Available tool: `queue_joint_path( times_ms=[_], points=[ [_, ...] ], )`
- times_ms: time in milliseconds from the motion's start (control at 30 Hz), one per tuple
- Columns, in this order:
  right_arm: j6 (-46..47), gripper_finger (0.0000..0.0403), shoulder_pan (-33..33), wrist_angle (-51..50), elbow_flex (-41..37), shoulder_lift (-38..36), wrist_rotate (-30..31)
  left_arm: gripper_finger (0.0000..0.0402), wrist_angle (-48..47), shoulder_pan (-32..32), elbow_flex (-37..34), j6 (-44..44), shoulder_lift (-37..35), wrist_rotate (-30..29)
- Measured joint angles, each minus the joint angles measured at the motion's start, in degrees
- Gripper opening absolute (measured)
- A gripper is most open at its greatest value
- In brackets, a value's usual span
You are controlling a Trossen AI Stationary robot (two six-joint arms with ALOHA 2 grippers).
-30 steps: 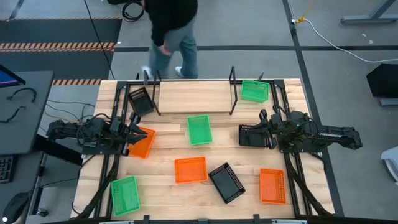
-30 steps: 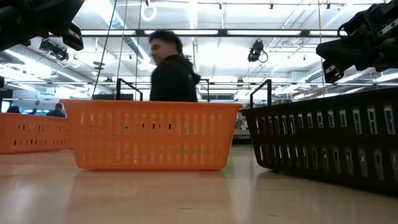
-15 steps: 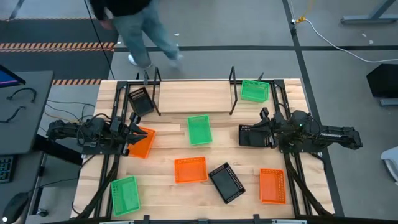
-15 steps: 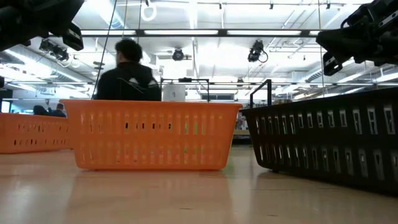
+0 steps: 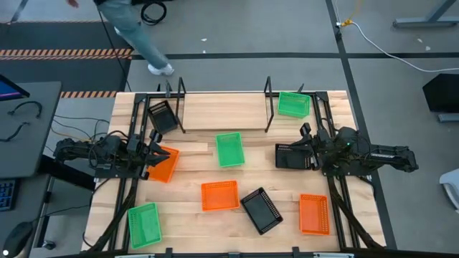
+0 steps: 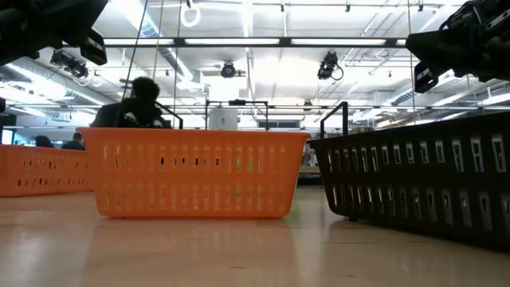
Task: Stack baskets on shelf by color
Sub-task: Put the middle black bin on the shelf
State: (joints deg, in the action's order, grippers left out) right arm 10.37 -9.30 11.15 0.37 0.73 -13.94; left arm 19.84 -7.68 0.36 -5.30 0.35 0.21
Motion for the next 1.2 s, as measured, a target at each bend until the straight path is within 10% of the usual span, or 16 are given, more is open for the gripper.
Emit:
queue_joint_path(
  times_ms=[600, 1200],
  points=[
    [-5.75, 0.0102, 0.00, -2.09, 10.36, 5.31, 5.67, 0.0062, 2.21, 0.12, 0.00, 1.93, -0.01, -6.71],
    [-11.58, 0.0267, 4.39, -64.16, 60.07, 61.39, 17.00, 0.0266, -15.52, 0.12, 3.26, 3.31, 1.39, -24.61]
  ],
)
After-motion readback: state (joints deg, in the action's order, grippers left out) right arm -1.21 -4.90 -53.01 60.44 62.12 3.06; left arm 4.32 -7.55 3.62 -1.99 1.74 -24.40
